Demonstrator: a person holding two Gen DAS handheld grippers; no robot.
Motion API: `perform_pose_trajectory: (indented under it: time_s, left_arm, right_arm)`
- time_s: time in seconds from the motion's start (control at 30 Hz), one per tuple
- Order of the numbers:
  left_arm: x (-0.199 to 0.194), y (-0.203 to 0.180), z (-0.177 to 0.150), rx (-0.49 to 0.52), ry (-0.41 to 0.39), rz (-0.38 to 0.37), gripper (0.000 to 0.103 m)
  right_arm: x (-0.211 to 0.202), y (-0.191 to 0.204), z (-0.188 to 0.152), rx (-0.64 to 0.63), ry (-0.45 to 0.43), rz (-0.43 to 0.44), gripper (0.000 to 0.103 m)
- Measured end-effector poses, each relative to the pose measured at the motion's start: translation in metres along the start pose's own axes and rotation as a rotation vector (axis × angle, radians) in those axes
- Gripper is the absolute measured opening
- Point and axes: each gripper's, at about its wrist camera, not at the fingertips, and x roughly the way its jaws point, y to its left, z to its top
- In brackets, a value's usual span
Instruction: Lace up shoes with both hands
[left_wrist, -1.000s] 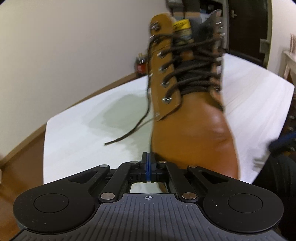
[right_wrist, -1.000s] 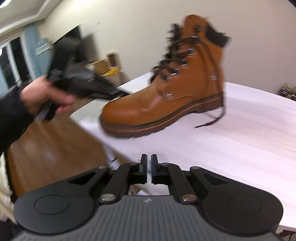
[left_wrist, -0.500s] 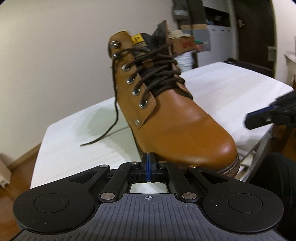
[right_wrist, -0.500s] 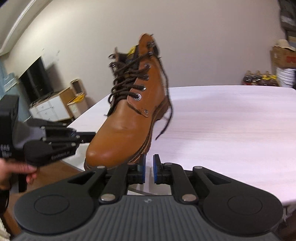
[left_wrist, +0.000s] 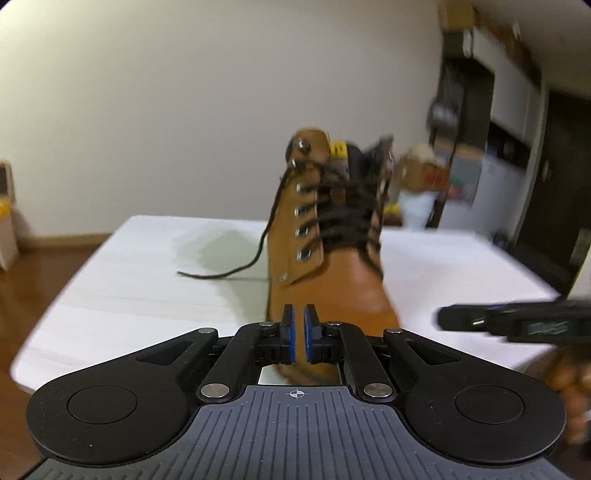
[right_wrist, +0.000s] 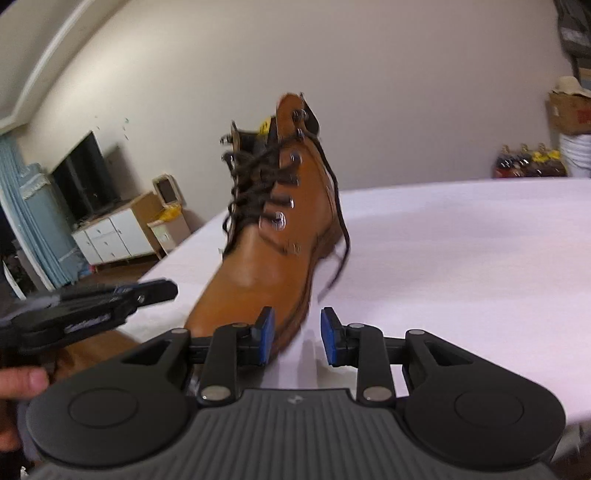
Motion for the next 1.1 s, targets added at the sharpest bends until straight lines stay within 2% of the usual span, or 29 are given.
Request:
perform_pose_trajectory:
  time_s: [0.1, 0.27, 0.37, 0.47, 0.57, 0.67, 0.7, 0.77, 0.83, 0.9, 0.97, 1.1]
  left_arm:
    - [0.0, 0.005, 0.026, -0.056, 0.022, -0.036, 0.007]
    - [-0.007, -0.01, 0.057, -0.005, 0.042, 0.027, 0.012]
    - [-0.002, -0.015, 0.059, -0.002, 0.088, 0.035, 0.013]
    - [-0.007, -0.014, 0.038, -0.024, 0.027, 0.018, 0.013]
    - [-0.026, -0.027, 0.022, 0.051, -0.071, 0.12, 0.013]
    - [-0.075, -0.065, 0.009, 0.161, -0.176, 0.332, 0.013]
    - [-0.093, -0.071, 0.005, 0.15, -0.214, 0.329, 0.014]
    - [-0.116, -0.07, 0.001, 0.08, -0.258, 0.276, 0.013]
    - [-0.14, -0.069, -0.004, 0.007, -0.28, 0.19, 0.013]
    - [-0.151, -0.073, -0.008, 0.001, -0.248, 0.146, 0.015]
    - [-0.153, -0.076, -0.011, 0.015, -0.232, 0.144, 0.02]
    - [-0.144, -0.084, -0.022, 0.06, -0.155, 0.155, 0.021]
  right_arm:
    - [0.014, -0.004, 0.01, 0.009, -0.018, -0.023, 0.03]
    - [0.012, -0.006, 0.023, 0.029, 0.028, -0.094, 0.03]
    - [0.009, -0.008, 0.026, 0.042, 0.052, -0.102, 0.03]
    - [0.004, -0.008, 0.018, 0.01, -0.014, -0.097, 0.03]
    - [-0.012, -0.003, -0.004, -0.023, -0.117, -0.093, 0.03]
    - [-0.046, 0.007, -0.026, -0.004, -0.181, -0.098, 0.031]
    - [-0.06, 0.012, -0.033, 0.011, -0.196, -0.101, 0.031]
    - [-0.091, 0.023, -0.05, 0.012, -0.231, -0.084, 0.031]
    - [-0.114, 0.033, -0.063, -0.013, -0.255, -0.098, 0.031]
    - [-0.128, 0.039, -0.07, -0.006, -0.262, -0.094, 0.031]
    - [-0.138, 0.044, -0.074, 0.001, -0.262, -0.081, 0.031]
    - [-0.145, 0.05, -0.073, 0.02, -0.223, -0.068, 0.031]
